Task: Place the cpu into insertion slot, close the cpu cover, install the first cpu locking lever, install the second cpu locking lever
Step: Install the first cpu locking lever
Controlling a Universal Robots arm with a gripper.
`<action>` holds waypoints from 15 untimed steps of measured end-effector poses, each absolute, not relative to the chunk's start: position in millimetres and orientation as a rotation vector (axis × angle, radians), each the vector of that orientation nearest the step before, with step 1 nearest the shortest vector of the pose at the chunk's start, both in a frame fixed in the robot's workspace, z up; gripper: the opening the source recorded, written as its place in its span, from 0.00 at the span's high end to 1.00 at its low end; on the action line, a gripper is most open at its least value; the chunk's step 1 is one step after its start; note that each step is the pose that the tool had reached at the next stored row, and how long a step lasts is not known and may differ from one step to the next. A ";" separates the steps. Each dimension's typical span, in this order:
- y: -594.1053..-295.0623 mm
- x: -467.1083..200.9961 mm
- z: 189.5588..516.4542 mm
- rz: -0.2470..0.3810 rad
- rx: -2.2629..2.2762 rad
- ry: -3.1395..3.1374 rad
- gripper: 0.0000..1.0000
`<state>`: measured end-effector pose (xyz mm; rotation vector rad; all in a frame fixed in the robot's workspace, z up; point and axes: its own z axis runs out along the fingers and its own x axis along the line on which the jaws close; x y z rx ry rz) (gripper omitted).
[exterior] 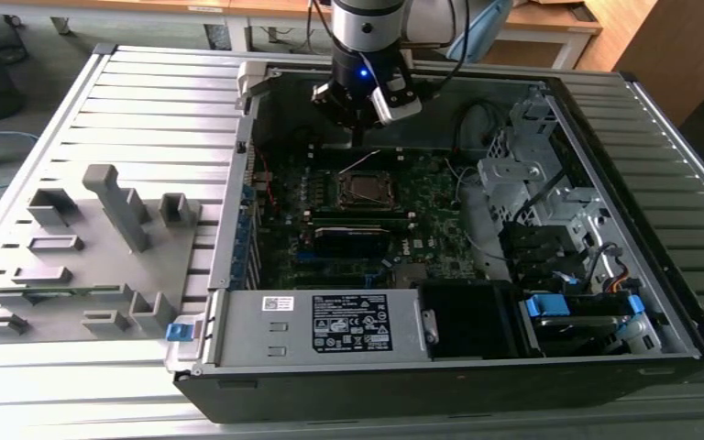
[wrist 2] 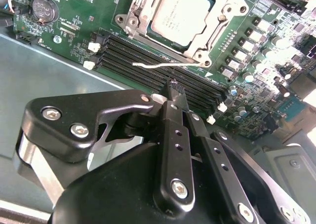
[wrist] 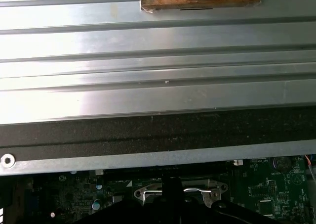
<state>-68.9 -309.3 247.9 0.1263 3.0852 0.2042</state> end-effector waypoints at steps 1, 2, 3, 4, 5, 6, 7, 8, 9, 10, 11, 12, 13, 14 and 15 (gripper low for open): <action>-309.3 -68.9 247.9 0.204 0.126 3.085 0.89; -309.2 -68.9 247.8 0.204 0.126 3.085 0.89; -309.2 -68.9 247.6 0.204 0.126 3.085 0.89; -309.3 -68.9 247.5 0.204 0.126 3.085 0.89; -309.3 -68.8 247.5 0.204 0.126 3.085 0.89; -309.4 -68.7 247.4 0.204 0.126 3.085 0.89; -309.5 -68.5 247.3 0.204 0.126 3.085 0.89; -309.6 -68.4 247.2 0.204 0.126 3.085 0.89; -309.8 -68.3 247.0 0.204 0.126 3.085 0.89; -309.9 -68.2 246.5 0.204 0.127 3.085 0.89; -309.9 -68.0 245.8 0.204 0.133 3.085 0.89; -310.0 -67.9 245.3 0.204 0.142 3.084 0.89; -310.0 -67.8 244.9 0.203 0.152 3.083 0.89; -310.0 -67.7 244.7 0.203 0.159 3.082 0.89; -310.1 -67.7 244.6 0.203 0.162 3.082 0.89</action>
